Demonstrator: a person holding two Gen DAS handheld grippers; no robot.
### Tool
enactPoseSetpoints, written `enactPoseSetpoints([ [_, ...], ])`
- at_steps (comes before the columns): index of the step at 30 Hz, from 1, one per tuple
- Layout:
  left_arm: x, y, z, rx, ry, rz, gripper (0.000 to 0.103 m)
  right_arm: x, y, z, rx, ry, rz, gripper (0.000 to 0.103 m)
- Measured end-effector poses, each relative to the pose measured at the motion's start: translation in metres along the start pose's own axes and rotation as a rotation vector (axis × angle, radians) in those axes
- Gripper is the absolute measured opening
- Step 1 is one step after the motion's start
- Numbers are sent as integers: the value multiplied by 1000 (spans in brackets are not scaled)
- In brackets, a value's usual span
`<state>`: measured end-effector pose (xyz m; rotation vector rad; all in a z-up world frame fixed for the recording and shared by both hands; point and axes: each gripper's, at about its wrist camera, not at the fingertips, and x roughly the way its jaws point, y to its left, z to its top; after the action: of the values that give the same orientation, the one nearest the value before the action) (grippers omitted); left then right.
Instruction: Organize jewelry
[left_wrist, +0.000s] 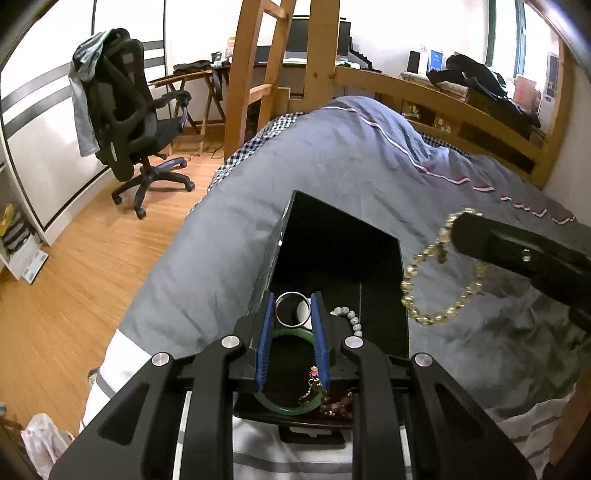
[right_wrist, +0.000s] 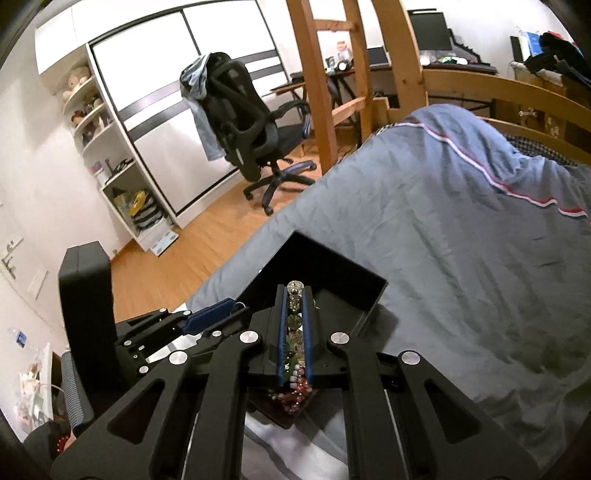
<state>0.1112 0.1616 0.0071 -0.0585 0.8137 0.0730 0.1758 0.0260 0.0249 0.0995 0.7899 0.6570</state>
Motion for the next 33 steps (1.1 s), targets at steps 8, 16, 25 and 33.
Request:
enactPoseSetpoints([
  [8,-2,7,3,-59,-11,-82,45,22,-15,6,142,62,124,23],
  [16,-30,14,-3,-131,-114,-25,96,-9,-30,10,262,-23,121,92],
  [25,-64,16,-22,-138,-140,-25,97,-78,0,-16,63,-32,-50,99],
  [33,-98,1,-47,33,-121,9,97,-114,24,-70,-135,29,-91,99],
])
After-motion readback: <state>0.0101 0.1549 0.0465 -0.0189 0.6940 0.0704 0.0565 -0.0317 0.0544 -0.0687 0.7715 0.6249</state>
